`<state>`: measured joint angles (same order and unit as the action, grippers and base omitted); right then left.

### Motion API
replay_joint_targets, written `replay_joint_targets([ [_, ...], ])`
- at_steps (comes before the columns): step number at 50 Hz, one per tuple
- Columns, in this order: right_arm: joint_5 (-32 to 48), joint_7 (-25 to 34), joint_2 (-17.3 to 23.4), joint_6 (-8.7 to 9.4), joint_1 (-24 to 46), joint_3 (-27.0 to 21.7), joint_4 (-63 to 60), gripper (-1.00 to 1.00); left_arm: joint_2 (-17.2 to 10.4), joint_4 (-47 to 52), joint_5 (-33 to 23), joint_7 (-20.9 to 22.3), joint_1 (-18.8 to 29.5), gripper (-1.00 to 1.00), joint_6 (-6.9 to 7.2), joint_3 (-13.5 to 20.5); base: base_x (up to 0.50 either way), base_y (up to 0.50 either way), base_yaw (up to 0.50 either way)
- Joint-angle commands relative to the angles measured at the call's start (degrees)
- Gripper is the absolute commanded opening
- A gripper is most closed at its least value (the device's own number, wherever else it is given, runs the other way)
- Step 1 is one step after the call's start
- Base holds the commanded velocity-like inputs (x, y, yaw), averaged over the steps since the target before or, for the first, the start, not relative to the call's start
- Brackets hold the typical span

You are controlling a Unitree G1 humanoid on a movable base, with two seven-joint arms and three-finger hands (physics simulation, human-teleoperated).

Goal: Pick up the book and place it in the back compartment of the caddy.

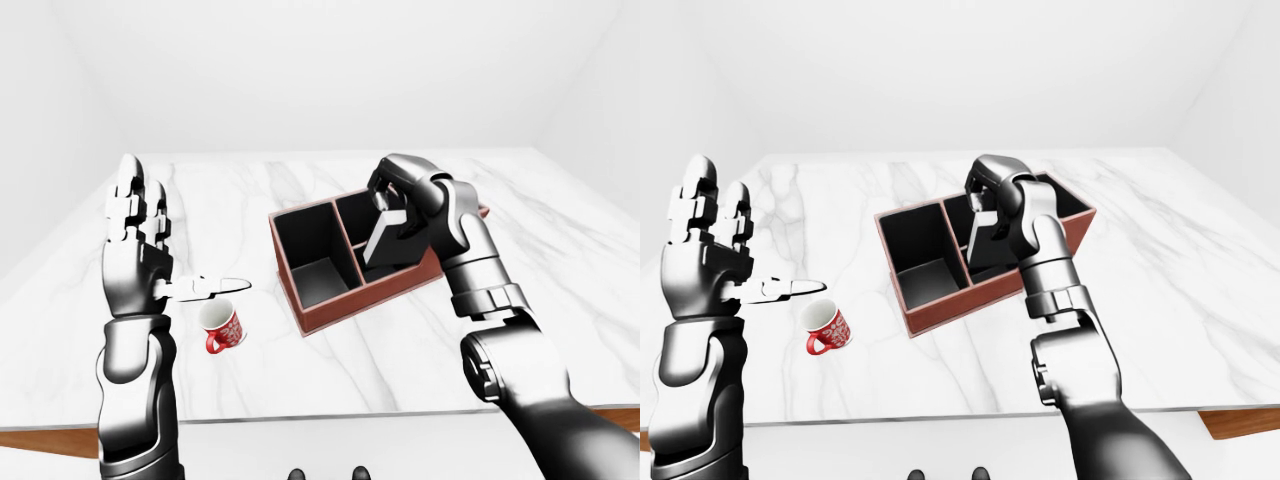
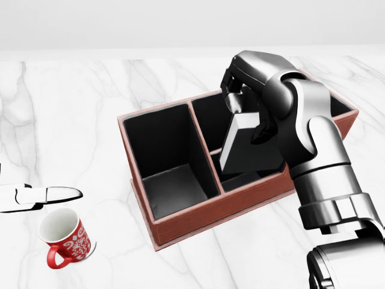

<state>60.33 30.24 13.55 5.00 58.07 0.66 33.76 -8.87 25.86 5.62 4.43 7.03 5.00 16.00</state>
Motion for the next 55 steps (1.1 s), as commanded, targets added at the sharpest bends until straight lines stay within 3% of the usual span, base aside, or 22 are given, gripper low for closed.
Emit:
replay_joint_targets([
  [1,1.3,-5.3,0.0,0.00,2.7,0.4,6.0,-1.00,-0.1,0.5,0.2,0.0,0.0,1.00,0.00,0.1,0.00,0.00,0.00],
  [6,2.1,-7.8,-0.3,0.00,3.8,0.8,8.8,-1.00,-0.2,0.4,0.3,-0.1,0.2,1.00,0.00,0.3,0.00,0.00,0.00],
  [8,2.0,-8.8,-0.5,-1.26,4.1,0.9,10.0,-1.00,-0.2,0.4,0.3,-0.1,0.2,1.00,0.00,0.2,0.00,0.00,0.00],
  [10,2.1,-9.1,-0.7,-1.17,4.2,0.9,10.6,-1.00,-0.2,0.4,0.3,-0.2,0.2,1.00,0.00,0.2,0.00,0.00,0.00],
  [21,3.7,-12.4,-1.6,-7.14,4.0,2.2,14.9,-1.00,-0.1,0.5,0.3,-0.1,0.1,1.00,0.00,0.2,0.00,0.00,0.00],
  [28,4.3,-13.1,-1.7,-9.88,3.4,2.3,16.5,-1.00,-0.2,0.5,0.4,-0.1,0.2,1.00,0.00,0.4,0.00,0.00,0.00],
  [55,6.2,-20.0,0.9,-10.00,7.0,2.5,27.4,-1.00,-0.1,0.2,0.0,-0.1,0.0,1.00,0.00,0.0,0.00,0.00,0.00],
])
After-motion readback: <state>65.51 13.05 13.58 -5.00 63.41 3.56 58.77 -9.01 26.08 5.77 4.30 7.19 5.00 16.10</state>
